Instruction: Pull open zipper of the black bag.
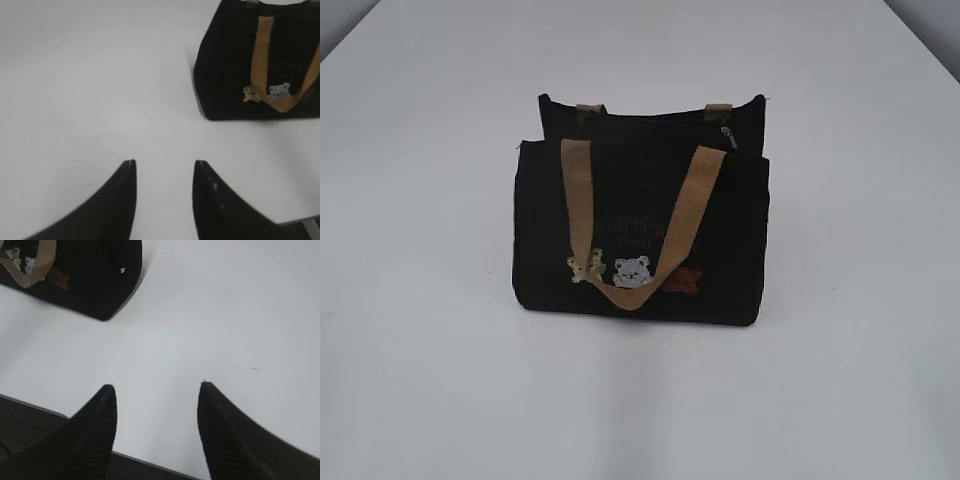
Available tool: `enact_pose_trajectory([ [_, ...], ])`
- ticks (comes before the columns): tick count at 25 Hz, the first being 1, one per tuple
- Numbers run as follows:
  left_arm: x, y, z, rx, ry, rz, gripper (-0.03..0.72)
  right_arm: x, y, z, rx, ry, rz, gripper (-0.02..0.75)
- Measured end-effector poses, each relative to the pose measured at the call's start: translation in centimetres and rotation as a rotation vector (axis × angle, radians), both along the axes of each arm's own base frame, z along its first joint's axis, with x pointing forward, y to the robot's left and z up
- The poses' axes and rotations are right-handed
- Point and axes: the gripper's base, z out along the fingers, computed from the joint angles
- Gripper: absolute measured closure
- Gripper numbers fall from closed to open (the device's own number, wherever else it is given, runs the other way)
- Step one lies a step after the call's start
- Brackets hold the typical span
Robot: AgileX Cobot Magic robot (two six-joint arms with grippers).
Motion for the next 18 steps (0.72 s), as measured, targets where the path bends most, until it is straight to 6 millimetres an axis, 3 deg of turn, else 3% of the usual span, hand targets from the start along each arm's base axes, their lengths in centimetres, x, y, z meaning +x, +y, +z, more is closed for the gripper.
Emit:
enact_pose_trajectory([
  [6, 0.08, -0.15, 0.00, 0.000, 0.000, 0.143, 0.400, 0.08, 0.09, 0.00, 0.003, 0.000, -0.078, 0.328],
  [18, 0.08, -0.16, 0.00, 0.000, 0.000, 0.147, 0.402, 0.09, 0.18, 0.01, 0.011, 0.001, -0.087, 0.328],
])
